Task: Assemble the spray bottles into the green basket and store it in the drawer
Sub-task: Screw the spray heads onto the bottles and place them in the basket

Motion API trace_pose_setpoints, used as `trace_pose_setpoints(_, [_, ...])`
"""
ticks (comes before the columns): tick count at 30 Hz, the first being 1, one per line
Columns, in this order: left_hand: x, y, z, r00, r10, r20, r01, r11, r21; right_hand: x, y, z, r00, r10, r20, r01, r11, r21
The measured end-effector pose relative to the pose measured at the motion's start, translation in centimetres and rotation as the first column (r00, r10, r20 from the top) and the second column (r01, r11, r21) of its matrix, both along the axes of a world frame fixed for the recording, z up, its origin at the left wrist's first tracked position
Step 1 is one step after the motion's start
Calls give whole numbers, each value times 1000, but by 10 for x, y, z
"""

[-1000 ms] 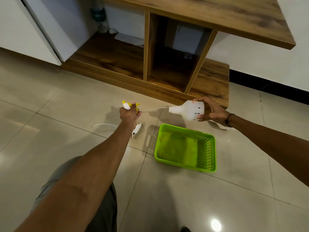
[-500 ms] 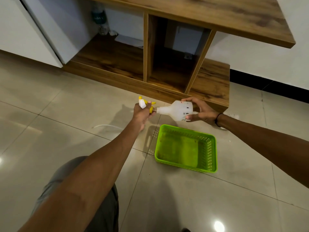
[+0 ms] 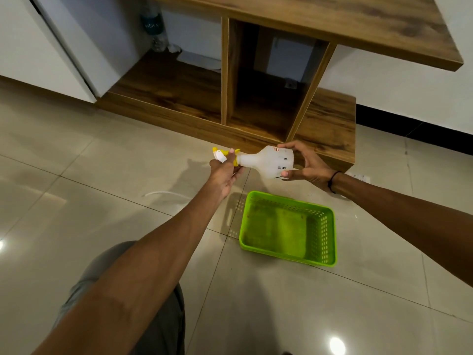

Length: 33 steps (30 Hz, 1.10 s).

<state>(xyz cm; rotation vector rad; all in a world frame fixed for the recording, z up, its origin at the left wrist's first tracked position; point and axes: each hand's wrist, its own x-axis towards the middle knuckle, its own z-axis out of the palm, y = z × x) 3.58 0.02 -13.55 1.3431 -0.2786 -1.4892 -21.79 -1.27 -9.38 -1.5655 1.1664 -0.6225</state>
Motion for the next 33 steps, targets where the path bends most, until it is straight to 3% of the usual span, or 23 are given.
trace_pose_setpoints(6, [-6,-2,-3,999,-28,44,27,999,27,-3,0,1,996,25,-88,-32,996,-85])
trace_pose_setpoints(8, [-8,-2,-3,997,-32,69,31,999,14,-6,2,4,999,25,-27,-24,999,22])
trace_pose_setpoints(11, [-9,0,-1,995,-69,70,72,996,-43,-9,4,8,993,-79,84,49,949,312])
trace_pose_setpoints(13, [-12,3,2,990,-119,77,126,988,-90,-9,6,11,990,-143,-8,129,866,482])
trace_pose_setpoints(15, [-16,6,7,981,-172,85,182,974,-132,-9,9,10,990,-82,-119,137,787,601])
trace_pose_setpoints(20, [-13,11,9,967,-255,19,255,952,-167,-10,10,7,996,-8,-92,71,695,715])
trace_pose_setpoints(23, [-14,10,7,966,-258,28,259,949,-177,-11,11,8,998,-48,-48,68,710,701])
trace_pose_setpoints(25, [-16,8,5,977,-210,40,214,966,-143,-9,14,8,987,-162,-12,136,783,607])
trace_pose_setpoints(28, [-13,4,2,993,-114,40,117,988,-96,-11,16,7,984,-179,6,173,959,225])
trace_pose_setpoints(30, [-11,0,-2,995,-90,37,93,992,-86,-12,17,3,994,-98,-50,101,993,55])
trace_pose_setpoints(33, [-11,0,-4,992,-116,53,121,988,-95,-7,18,-1,981,-135,-136,148,985,92])
